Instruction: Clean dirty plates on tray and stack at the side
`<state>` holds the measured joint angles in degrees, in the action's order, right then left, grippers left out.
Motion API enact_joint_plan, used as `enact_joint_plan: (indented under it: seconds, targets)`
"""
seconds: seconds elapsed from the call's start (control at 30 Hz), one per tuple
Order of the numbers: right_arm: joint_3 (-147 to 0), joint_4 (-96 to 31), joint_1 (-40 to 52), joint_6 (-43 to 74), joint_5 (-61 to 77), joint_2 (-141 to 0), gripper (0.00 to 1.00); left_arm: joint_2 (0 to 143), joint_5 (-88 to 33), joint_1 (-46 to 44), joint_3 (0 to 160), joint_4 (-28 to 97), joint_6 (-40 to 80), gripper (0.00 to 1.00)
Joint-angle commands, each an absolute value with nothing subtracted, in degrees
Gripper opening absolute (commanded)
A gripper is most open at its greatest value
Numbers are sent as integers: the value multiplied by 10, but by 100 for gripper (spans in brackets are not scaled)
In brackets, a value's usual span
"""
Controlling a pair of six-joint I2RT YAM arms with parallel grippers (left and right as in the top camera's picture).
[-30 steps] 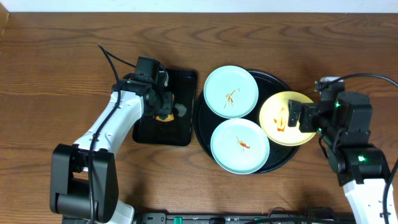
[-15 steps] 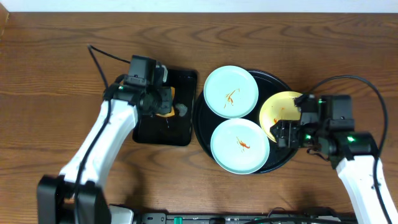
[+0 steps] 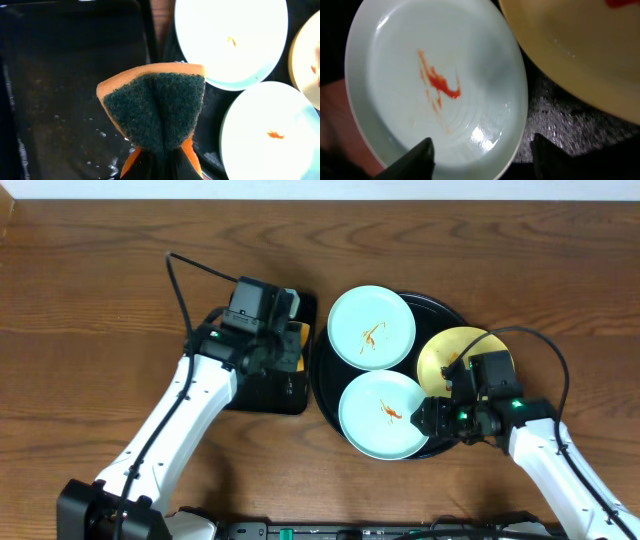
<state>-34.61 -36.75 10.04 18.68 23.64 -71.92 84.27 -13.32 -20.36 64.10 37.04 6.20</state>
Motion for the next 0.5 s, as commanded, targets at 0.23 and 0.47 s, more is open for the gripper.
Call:
enact_joint_plan:
  seconds: [0.23,0.47]
  targets:
    - [-299,-334,118,253,214,-723,39,845,-146,-275,644,332,90,8]
    - [-288,-329,118,264,209,-723,17,877,-146,-344,644,296,117,8]
